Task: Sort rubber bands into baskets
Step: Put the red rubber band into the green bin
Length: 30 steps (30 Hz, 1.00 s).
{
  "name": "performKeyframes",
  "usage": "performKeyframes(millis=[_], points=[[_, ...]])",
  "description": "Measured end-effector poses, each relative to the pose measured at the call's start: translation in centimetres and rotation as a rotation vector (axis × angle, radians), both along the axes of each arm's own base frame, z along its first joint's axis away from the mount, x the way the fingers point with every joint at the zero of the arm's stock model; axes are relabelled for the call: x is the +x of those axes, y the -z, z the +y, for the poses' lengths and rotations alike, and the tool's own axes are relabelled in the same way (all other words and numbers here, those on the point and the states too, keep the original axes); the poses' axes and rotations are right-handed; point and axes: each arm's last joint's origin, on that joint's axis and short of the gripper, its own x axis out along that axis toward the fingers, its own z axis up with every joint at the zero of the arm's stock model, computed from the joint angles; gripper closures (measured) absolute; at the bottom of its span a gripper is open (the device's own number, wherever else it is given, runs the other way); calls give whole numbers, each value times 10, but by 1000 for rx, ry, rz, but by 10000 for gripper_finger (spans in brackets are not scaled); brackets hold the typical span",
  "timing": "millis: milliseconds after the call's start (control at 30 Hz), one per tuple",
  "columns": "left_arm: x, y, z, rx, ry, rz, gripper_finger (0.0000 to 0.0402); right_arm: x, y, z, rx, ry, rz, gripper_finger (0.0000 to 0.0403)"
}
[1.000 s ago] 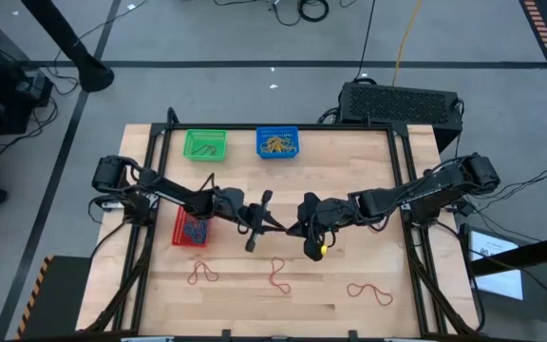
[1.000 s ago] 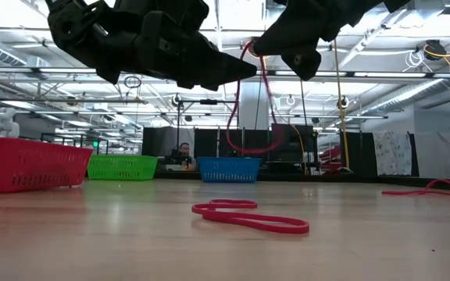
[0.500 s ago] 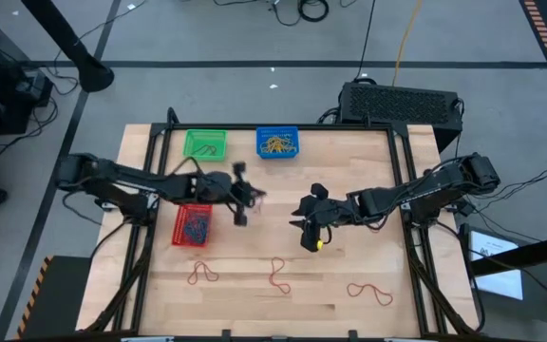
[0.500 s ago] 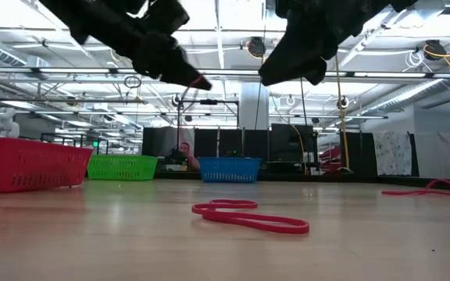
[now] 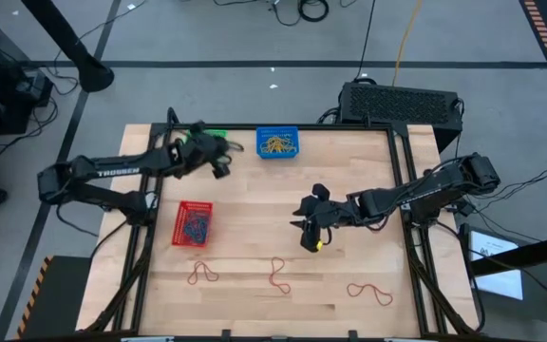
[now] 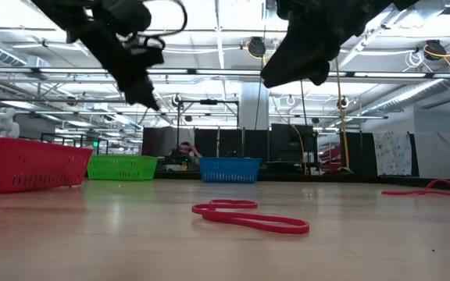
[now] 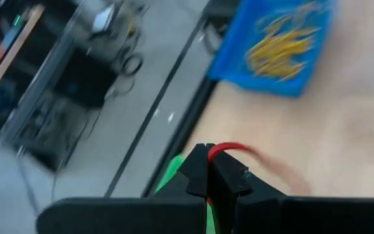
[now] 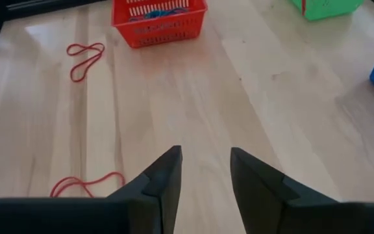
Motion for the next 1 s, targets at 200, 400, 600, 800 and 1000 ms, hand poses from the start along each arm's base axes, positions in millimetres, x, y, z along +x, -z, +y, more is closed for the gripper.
performKeyframes(millis=[200,400,600,800,1000], points=[[-18,2,34,-2,-163,4,401,-1,1,0,-1,-1,13,279],[-35,2,56,-1,-279,-1,401,-1,2,0,-3,-2,23,279],[-51,1,73,3,-370,-5,401,-2,3,0,0,1,35,279],[-60,-1,84,14,-418,-37,401,-2,3,0,0,2,35,279],[-63,-1,88,-55,-375,-109,401,-2,3,0,0,2,35,279]])
